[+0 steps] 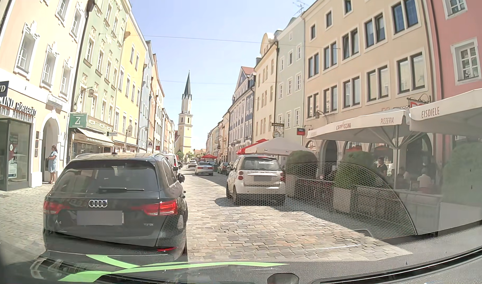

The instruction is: Follow the waypoints while adhering to traffic rules and regulations

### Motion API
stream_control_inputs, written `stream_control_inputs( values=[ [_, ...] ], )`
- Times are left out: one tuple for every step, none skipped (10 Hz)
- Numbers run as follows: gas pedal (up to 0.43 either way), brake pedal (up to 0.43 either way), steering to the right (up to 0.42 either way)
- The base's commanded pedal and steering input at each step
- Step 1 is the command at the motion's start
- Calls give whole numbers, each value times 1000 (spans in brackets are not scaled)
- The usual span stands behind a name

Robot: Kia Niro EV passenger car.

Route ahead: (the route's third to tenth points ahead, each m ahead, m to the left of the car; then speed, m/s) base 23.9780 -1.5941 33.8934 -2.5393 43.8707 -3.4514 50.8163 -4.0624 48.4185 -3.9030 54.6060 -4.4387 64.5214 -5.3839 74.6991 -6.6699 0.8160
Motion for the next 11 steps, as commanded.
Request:
stream_control_inputs(
  values=[
    [98, 0, 837],
    [98, 0, 791],
    [98, 0, 731],
    [98, 0, 672],
    [98, 0, 620],
    [98, 0, 567],
    [98, 0, 513],
    [110, 0, 468],
    [110, 0, 416],
    [110, 0, 345],
    [110, 0, 282]
  ],
)
